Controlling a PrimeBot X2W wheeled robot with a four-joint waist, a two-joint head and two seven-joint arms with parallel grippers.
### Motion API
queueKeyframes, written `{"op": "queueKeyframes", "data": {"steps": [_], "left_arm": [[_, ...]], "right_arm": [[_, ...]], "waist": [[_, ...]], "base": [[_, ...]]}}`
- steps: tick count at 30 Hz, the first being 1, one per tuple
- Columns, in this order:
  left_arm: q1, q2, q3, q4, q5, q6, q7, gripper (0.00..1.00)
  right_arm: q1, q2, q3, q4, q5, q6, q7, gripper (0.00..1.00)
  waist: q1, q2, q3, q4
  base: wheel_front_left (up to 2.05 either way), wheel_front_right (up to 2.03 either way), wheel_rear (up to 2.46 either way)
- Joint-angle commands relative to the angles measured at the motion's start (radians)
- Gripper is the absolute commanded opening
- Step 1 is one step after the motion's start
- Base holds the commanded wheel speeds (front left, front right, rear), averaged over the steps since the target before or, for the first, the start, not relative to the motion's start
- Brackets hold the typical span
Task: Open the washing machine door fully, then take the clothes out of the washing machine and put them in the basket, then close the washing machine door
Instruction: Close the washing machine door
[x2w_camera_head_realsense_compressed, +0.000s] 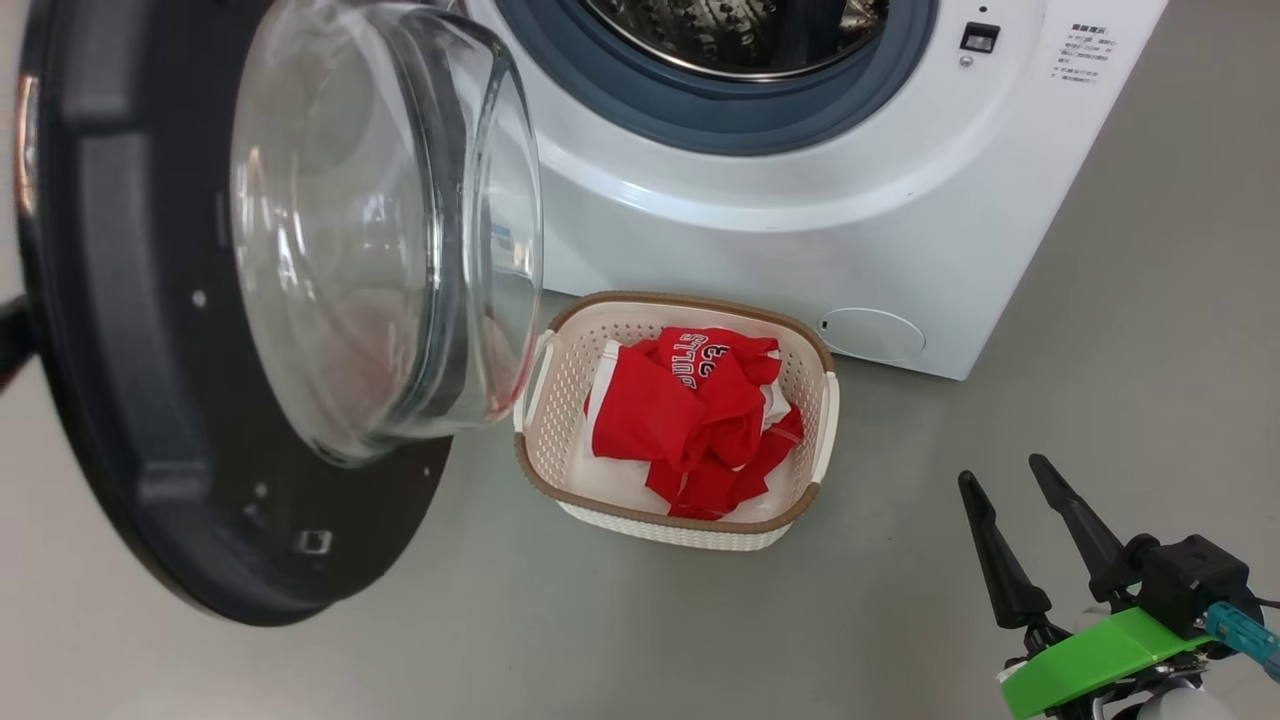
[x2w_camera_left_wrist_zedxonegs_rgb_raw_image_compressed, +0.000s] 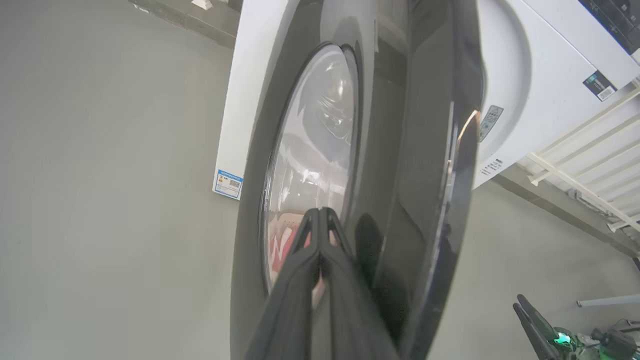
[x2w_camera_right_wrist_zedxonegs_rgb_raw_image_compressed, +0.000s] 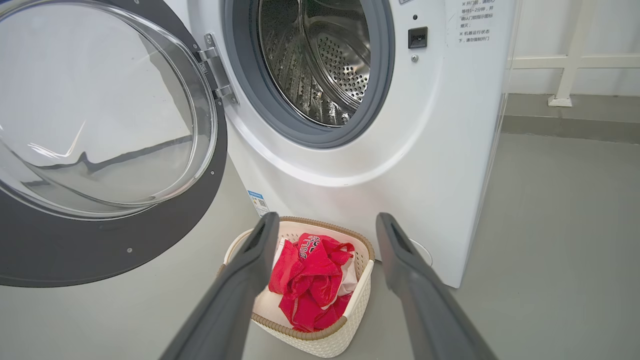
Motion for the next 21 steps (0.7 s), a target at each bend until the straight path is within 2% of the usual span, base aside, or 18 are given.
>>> {"op": "queueKeyframes", "data": {"steps": [1, 10, 21], "left_arm": [[0.0, 0.059, 0.013, -0.055, -0.019, -0.007, -0.009, 0.0], [0.034, 0.049, -0.079, -0.15, -0.039, -0.007, -0.111, 0.0], [-0.02, 0.024, -0.255, -0.211, -0.043, -0.007, -0.237, 0.0]], "right_arm": [[0.0, -0.007, 0.018, -0.022, -0.008, 0.006, -0.006, 1.0], [0.004, 0.0, 0.018, -0.02, -0.007, 0.006, -0.006, 1.0], [-0.001, 0.006, 0.022, -0.014, -0.008, 0.006, -0.006, 1.0]], "waist": [[0.0, 0.0, -0.003, -0.007], [0.0, 0.0, -0.006, -0.032], [0.0, 0.0, -0.012, -0.062]], "base": [[0.0, 0.0, 0.0], [0.0, 0.0, 0.0], [0.0, 0.0, 0.0]]}}
